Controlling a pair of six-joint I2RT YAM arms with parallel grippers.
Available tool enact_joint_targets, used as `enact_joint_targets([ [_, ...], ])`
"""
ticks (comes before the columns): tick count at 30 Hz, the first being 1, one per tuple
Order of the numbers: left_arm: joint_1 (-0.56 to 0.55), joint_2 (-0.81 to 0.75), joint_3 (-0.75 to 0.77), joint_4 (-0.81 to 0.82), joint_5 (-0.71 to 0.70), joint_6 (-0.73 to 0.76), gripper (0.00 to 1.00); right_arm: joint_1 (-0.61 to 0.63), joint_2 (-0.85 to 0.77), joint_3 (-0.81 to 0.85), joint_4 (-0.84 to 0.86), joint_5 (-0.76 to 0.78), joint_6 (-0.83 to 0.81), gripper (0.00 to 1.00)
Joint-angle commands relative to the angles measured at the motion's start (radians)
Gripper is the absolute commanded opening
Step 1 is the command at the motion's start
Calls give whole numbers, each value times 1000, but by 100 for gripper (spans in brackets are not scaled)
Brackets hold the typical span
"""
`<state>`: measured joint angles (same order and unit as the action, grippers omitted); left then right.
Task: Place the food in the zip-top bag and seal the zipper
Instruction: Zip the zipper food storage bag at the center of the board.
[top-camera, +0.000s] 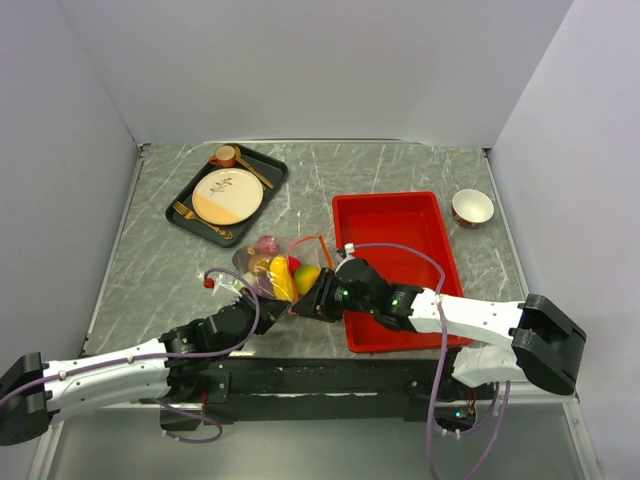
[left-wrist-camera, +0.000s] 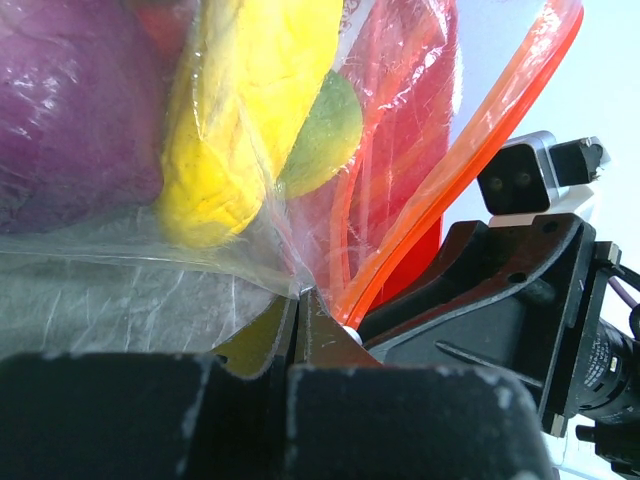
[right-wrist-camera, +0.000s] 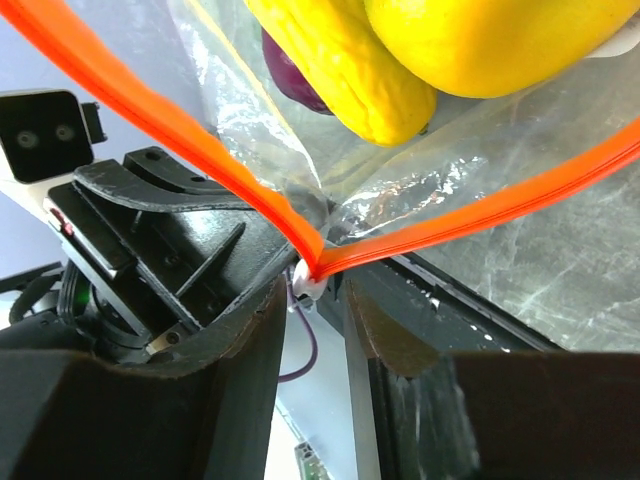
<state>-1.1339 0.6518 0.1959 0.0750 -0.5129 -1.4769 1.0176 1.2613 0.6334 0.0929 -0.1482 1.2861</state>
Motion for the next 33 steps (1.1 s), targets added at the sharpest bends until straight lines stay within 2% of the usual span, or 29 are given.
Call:
enact_joint_targets([
  [1, -4, -7, 19, 52, -13, 24, 1, 7, -2, -9, 56, 1, 22, 38],
  [8, -4, -3, 16, 62, -4, 24, 1, 9, 18, -8, 76, -4, 25, 38],
  [11, -4, -1, 17, 63, -4, 26, 1, 7, 27, -1, 79, -5, 22, 33],
  [12, -4, -1, 16, 62, -3, 26, 1, 7, 27, -1, 80, -5, 21, 27],
  [16, -4, -11, 13, 58, -3, 18, 1, 7, 21, -4, 68, 9, 16, 18],
  [21, -4, -24, 7, 46, -1, 7, 1, 7, 1, -11, 65, 30, 13, 15],
  [27, -4, -35, -9, 46, 20, -17, 14, 9, -2, -6, 62, 44, 7, 12],
  [33, -4, -44, -21, 36, 37, -55, 13, 7, -14, -12, 74, 64, 10, 12],
])
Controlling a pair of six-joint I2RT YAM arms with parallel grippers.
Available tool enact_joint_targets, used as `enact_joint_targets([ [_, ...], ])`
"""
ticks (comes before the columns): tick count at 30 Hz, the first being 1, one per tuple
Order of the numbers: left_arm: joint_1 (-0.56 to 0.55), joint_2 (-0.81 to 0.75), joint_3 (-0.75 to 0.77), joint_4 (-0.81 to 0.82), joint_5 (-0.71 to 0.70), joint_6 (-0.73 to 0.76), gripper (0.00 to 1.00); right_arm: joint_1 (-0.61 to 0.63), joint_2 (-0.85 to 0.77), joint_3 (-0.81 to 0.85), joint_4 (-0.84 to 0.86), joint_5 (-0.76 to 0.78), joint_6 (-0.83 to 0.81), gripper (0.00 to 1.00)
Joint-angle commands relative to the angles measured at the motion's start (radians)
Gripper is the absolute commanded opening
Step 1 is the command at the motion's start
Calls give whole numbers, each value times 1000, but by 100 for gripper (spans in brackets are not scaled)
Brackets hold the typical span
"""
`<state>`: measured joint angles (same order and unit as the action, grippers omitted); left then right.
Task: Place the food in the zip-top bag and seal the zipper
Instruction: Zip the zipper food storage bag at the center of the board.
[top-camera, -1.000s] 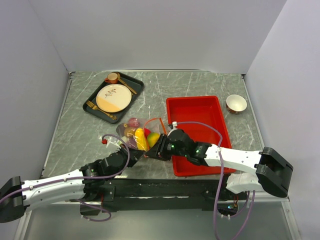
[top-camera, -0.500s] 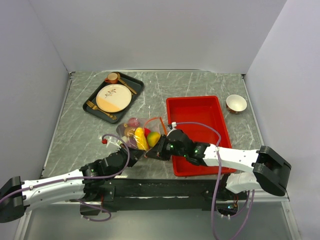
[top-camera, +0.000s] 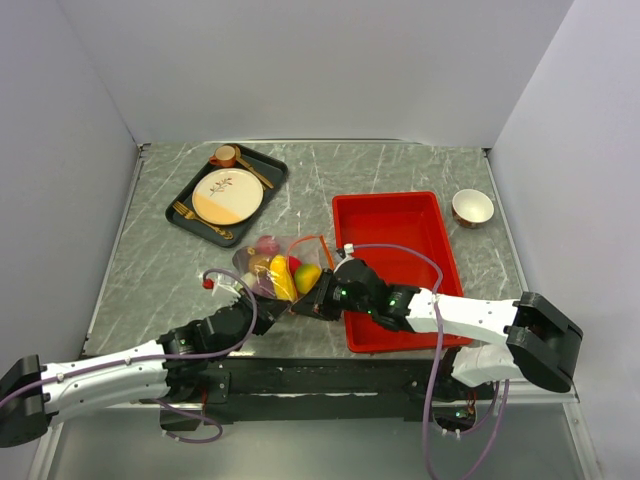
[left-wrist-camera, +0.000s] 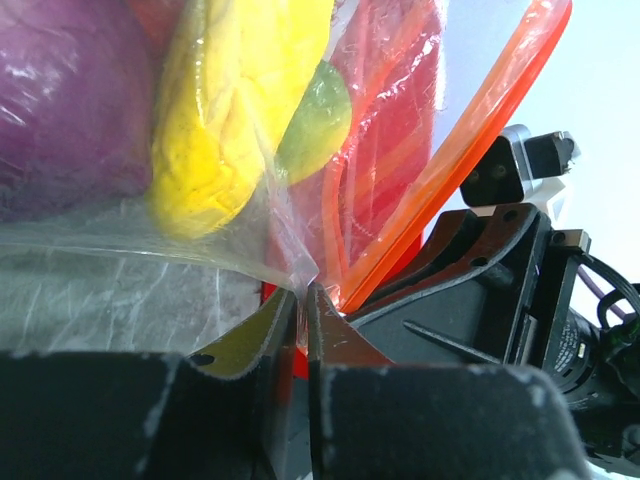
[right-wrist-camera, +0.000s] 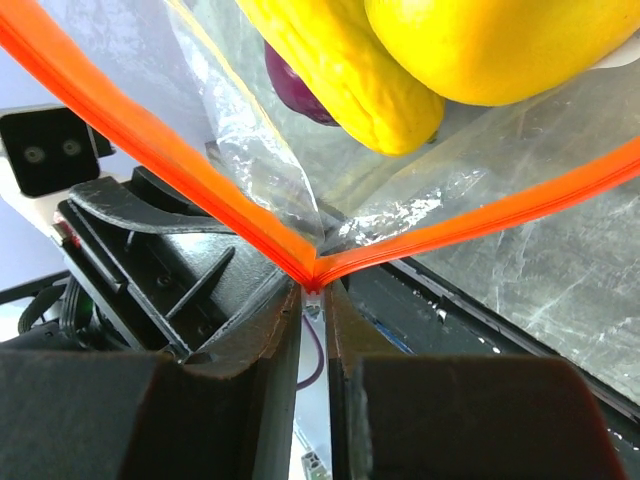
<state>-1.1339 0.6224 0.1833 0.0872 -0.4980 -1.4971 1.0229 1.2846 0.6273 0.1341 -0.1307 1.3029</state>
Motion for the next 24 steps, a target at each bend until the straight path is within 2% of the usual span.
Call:
enact_joint_targets([
  [1, -4, -16, -11, 10, 21, -40, 13, 3, -42, -8, 33, 52, -7, 12],
  [5, -4, -33, -19, 9, 21, -52, 11, 0, -57, -11, 27, 68, -10, 12],
  [8, -4, -36, -31, 32, 22, -58, 1, 0, -59, -9, 21, 72, -14, 13],
  [17, -4, -49, -64, 95, 55, -26, 1, -4, -60, 0, -13, 91, -30, 13],
  [24, -6, -136, -119, 54, 73, -55, 1, -37, -114, 23, -82, 129, -71, 15],
])
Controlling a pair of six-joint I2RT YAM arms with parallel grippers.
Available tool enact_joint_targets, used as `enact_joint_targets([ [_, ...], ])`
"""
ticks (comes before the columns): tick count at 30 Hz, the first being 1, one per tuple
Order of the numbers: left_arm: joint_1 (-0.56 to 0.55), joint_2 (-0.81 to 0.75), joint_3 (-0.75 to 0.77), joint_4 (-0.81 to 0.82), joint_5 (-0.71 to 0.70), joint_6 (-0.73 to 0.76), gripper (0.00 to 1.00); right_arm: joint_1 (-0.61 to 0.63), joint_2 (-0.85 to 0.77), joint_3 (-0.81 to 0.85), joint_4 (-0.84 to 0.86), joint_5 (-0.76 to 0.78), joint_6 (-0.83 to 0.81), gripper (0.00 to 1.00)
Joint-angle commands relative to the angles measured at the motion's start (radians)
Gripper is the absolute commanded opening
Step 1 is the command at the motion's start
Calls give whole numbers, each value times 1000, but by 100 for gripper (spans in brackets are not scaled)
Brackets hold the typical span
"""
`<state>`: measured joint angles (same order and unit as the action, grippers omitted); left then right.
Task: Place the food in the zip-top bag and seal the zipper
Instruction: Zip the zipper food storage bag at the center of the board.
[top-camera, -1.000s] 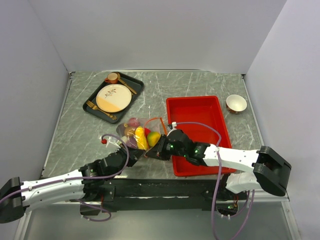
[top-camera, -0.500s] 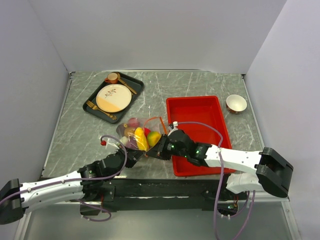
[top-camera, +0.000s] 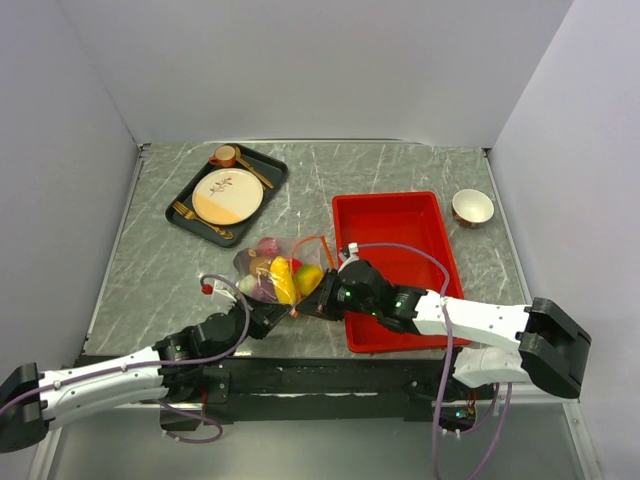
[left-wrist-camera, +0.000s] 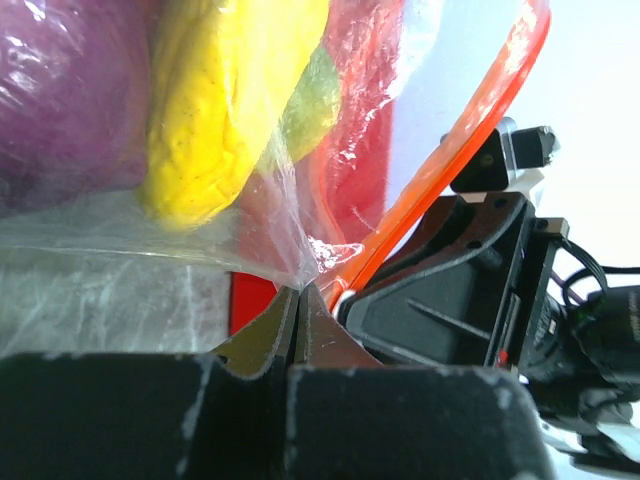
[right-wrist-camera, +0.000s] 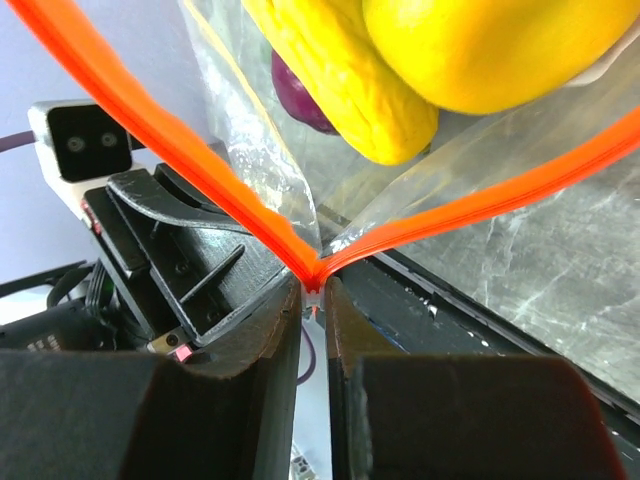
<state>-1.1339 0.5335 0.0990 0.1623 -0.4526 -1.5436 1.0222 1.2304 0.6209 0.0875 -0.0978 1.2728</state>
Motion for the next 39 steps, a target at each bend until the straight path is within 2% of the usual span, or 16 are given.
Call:
enact_joint_targets([
  [1, -4, -68, -38, -30, 25, -10, 1, -40, -65, 34, -43, 116, -46, 16],
  [7, -6, -105, -35, -90, 9, -3, 1, -47, -80, 49, -81, 141, -64, 17],
  [17, -4, -69, -4, -136, -3, 14, 1, -65, -98, 56, -138, 165, -90, 18],
  [26, -4, -89, 1, -161, -21, 14, 1, -143, -137, 40, -180, 161, -128, 20],
  [39, -4, -124, 5, -237, -44, 13, 1, -227, -111, 51, -190, 107, -193, 21],
])
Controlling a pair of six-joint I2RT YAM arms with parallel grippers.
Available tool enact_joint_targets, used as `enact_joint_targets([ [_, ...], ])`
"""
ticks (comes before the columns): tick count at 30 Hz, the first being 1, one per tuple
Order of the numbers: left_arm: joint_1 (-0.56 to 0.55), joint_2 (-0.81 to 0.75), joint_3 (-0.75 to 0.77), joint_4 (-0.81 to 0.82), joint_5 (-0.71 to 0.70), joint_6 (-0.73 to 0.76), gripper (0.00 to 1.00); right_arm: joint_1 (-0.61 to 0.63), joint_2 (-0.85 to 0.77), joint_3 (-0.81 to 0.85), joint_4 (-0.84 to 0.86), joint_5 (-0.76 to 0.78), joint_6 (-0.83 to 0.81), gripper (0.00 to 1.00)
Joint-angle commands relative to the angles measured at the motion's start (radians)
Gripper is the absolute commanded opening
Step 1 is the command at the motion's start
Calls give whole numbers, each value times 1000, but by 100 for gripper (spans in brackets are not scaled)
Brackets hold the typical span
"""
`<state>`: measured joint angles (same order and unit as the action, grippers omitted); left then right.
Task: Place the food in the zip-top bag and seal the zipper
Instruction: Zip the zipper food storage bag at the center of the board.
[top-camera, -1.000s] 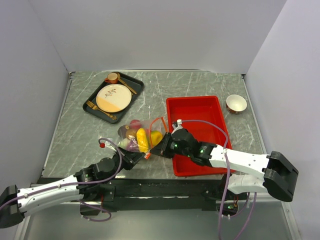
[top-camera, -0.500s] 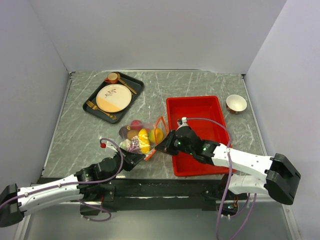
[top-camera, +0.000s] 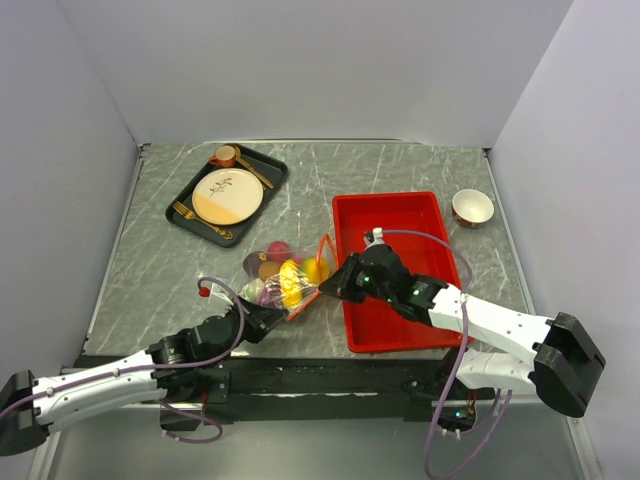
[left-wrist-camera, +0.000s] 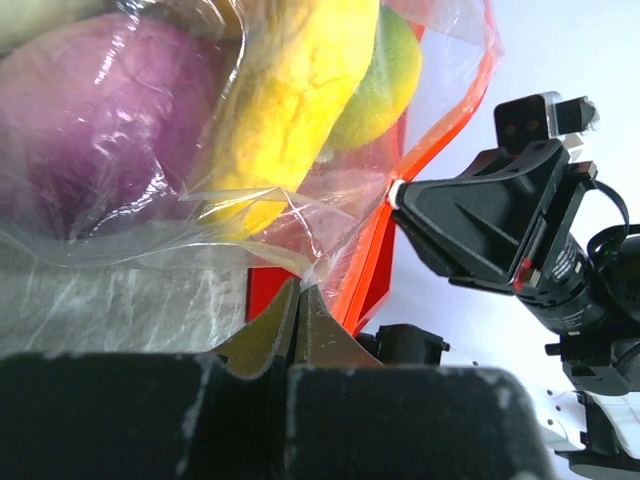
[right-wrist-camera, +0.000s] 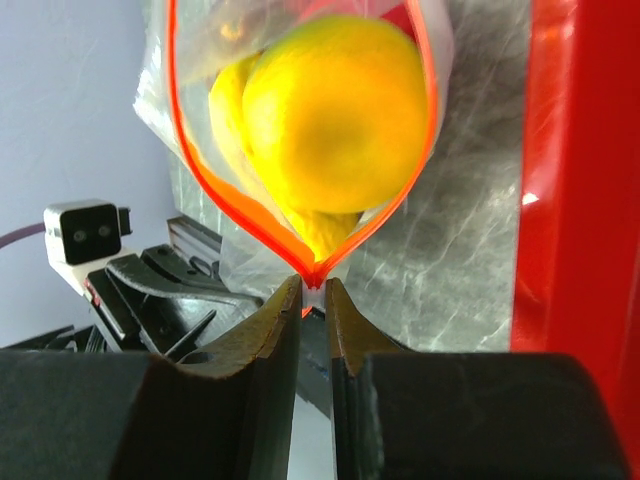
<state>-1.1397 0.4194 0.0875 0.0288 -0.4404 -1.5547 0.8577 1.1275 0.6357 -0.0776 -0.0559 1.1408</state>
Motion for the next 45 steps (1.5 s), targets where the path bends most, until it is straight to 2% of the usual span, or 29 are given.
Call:
enact_joint_targets([
  [1, 1, -11, 18, -110, -57, 25, 1, -71, -5, 38, -30, 61, -75, 21],
  [15, 0, -68, 20, -196, -73, 15, 1, -120, 40, 71, -31, -1, -139, 22],
  [19, 1, -56, 26, -173, -72, 28, 1, -103, 22, 38, 45, -41, -104, 32],
  [23, 1, -31, 34, -132, -57, 44, 1, -17, 3, -10, 91, -35, -53, 43],
  [28, 1, 10, 47, -90, -43, 65, 1, 53, 54, -4, 134, -27, -7, 44],
  [34, 1, 13, 61, -92, -41, 71, 1, 79, 94, -1, 142, -2, 8, 43],
  [45, 1, -96, 55, -188, -80, 48, 1, 78, -1, -7, 32, 91, 19, 43],
])
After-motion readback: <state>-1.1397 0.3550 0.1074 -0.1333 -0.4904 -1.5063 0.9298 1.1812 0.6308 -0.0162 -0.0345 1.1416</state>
